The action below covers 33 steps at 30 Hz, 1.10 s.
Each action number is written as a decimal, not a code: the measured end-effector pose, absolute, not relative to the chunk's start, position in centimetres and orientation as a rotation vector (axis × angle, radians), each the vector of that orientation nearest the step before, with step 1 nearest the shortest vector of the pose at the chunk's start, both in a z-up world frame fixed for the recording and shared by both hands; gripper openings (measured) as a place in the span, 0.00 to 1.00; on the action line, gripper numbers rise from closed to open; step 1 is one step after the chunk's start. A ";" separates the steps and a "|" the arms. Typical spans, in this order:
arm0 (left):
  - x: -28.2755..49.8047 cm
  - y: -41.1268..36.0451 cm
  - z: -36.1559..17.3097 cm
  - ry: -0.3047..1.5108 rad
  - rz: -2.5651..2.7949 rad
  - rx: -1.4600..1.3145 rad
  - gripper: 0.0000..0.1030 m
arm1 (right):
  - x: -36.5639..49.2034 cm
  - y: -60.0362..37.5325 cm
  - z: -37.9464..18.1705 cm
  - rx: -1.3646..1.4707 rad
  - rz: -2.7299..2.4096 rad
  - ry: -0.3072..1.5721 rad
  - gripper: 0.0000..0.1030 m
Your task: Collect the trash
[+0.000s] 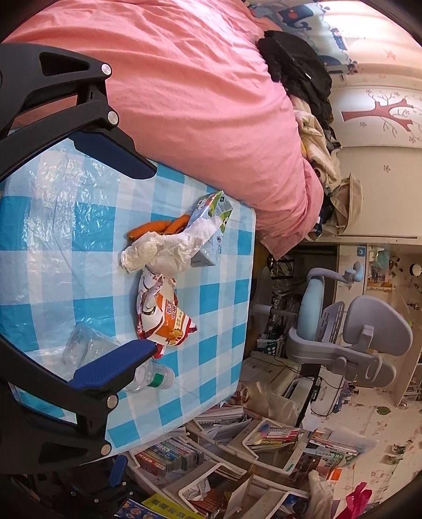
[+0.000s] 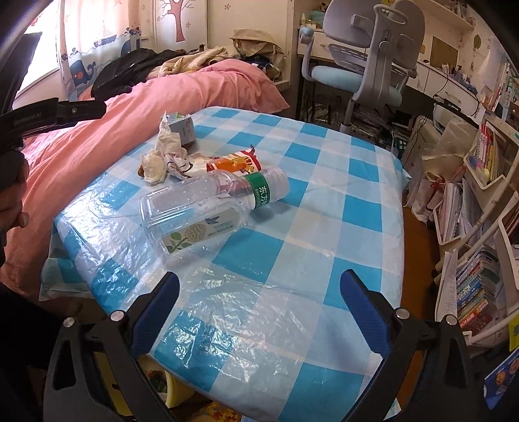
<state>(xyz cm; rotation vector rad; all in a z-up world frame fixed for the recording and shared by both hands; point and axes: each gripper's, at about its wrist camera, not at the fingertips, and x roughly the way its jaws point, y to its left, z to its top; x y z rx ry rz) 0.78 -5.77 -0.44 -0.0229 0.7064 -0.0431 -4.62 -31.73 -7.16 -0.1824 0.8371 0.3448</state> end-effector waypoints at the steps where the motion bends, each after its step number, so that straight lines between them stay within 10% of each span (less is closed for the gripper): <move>1: 0.7 -5.9 -0.5 0.708 -0.046 -0.017 0.93 | -4.7 -31.7 -7.2 -0.186 0.347 0.837 0.92; 33: -0.7 -3.4 -0.7 0.730 -0.028 -0.028 0.93 | -5.7 -28.9 -7.5 -0.277 0.363 0.855 0.92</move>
